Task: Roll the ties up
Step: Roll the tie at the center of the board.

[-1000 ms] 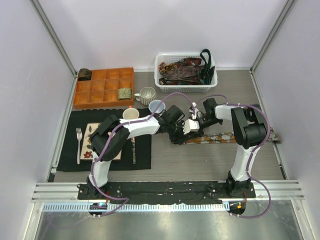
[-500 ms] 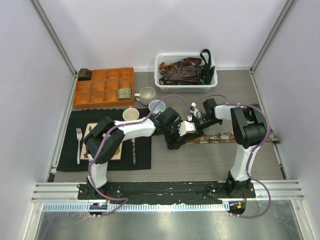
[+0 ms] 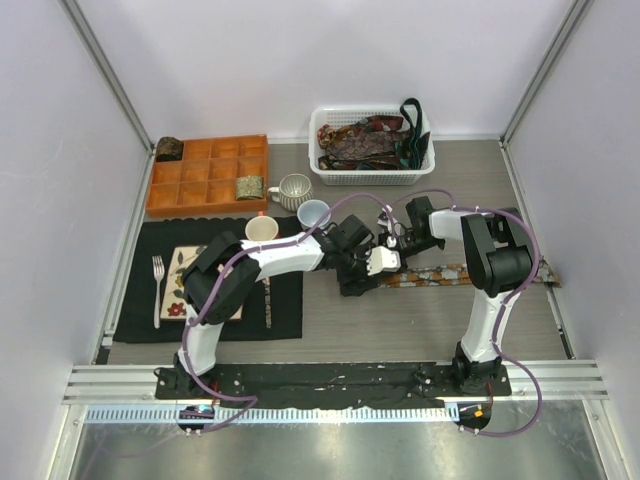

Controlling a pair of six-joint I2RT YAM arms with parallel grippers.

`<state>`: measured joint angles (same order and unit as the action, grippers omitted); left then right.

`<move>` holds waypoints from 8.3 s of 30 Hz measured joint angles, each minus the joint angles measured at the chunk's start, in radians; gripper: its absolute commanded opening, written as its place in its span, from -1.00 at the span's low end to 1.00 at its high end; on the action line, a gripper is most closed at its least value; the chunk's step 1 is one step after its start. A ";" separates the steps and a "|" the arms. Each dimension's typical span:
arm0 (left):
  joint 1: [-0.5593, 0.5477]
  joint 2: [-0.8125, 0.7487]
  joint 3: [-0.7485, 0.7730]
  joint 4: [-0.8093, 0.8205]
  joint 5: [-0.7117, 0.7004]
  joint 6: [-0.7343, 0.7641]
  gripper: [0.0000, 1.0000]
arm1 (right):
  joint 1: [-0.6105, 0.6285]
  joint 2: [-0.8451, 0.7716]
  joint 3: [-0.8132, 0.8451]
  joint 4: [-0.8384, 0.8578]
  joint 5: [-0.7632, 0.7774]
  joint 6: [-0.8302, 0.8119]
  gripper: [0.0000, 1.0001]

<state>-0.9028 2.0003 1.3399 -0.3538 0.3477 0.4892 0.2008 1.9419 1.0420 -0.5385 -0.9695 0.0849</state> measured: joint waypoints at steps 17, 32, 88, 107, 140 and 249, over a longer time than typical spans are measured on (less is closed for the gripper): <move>0.001 -0.057 -0.068 -0.051 0.014 0.071 -0.31 | 0.047 0.000 -0.034 0.054 -0.029 0.066 -0.99; 0.026 -0.111 -0.143 -0.013 0.017 0.023 0.37 | 0.047 0.000 -0.034 0.040 0.000 0.017 -0.99; 0.036 -0.089 -0.284 0.446 0.168 -0.208 -0.39 | 0.033 0.000 -0.055 0.037 0.032 -0.044 -0.95; 0.004 -0.089 -0.241 0.355 0.082 -0.137 -0.40 | -0.003 -0.033 0.020 -0.159 -0.028 -0.143 -0.03; 0.041 -0.157 -0.328 0.381 0.094 -0.199 0.51 | -0.048 0.051 0.006 -0.152 -0.021 -0.163 -0.99; 0.035 -0.144 -0.320 0.381 0.073 -0.092 -0.55 | 0.036 0.011 0.129 -0.268 -0.006 -0.147 -0.10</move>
<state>-0.8680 1.8561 1.0195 0.0273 0.4206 0.3969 0.2371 1.9526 1.1709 -0.8062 -0.9756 -0.0624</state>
